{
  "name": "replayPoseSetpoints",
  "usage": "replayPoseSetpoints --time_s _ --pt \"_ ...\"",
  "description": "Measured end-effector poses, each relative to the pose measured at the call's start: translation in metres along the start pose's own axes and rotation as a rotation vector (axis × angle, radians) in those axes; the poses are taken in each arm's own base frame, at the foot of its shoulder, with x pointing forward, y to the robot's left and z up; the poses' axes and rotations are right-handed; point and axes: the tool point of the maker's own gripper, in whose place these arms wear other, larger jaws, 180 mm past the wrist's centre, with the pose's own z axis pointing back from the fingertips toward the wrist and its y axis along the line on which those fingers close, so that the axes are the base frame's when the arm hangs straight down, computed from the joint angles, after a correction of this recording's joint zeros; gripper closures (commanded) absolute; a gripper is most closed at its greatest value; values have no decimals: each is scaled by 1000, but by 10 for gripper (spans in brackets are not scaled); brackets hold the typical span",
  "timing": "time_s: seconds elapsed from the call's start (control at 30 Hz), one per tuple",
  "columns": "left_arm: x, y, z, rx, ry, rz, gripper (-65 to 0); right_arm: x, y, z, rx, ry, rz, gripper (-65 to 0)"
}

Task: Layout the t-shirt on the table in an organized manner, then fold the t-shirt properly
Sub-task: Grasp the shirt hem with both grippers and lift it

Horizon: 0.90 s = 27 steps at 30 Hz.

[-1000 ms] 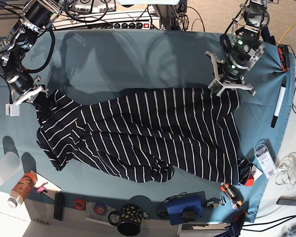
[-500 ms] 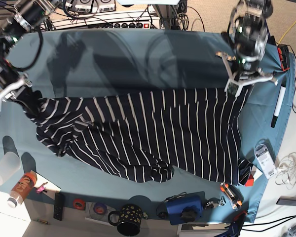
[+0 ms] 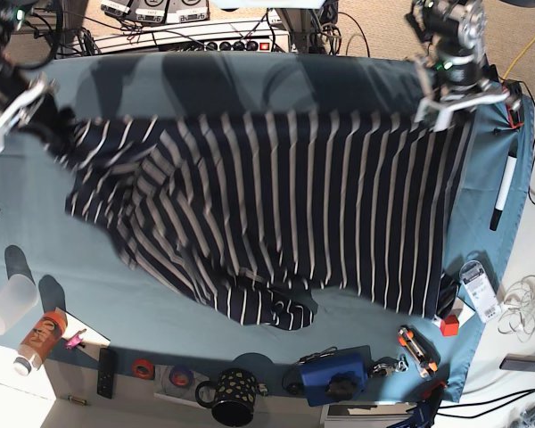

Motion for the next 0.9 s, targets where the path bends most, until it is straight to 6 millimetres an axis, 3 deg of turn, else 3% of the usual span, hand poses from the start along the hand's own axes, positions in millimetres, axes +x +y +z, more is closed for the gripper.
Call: replayPoseSetpoints --time_s 0.13,0.2,0.43,0.57,0.67,0.77,0.9 --pt "-23 16 0 33 61 14 0 -21 5 12 -17 82 -1 0" --pt "-27 15 0 7 58 22 0 -26 5 14 -20 99 -10 0" --pt "-5 -5 -1 -128 -51 77 0 -25 -2 12 -51 105 6 0" --pt "46 0 -8 -164 -231 146 0 -11 -30 5 -191 108 75 0" --pt "88 0 -10 -237 -364 198 0 32 -41 -2 -244 -42 134 0" --pt "117 10 -20 -249 -435 233 0 65 -48 -8 -288 -108 215 0" --pt "147 29 -39 -229 -514 297 0 94 -59 -43 -309 -107 325 0"
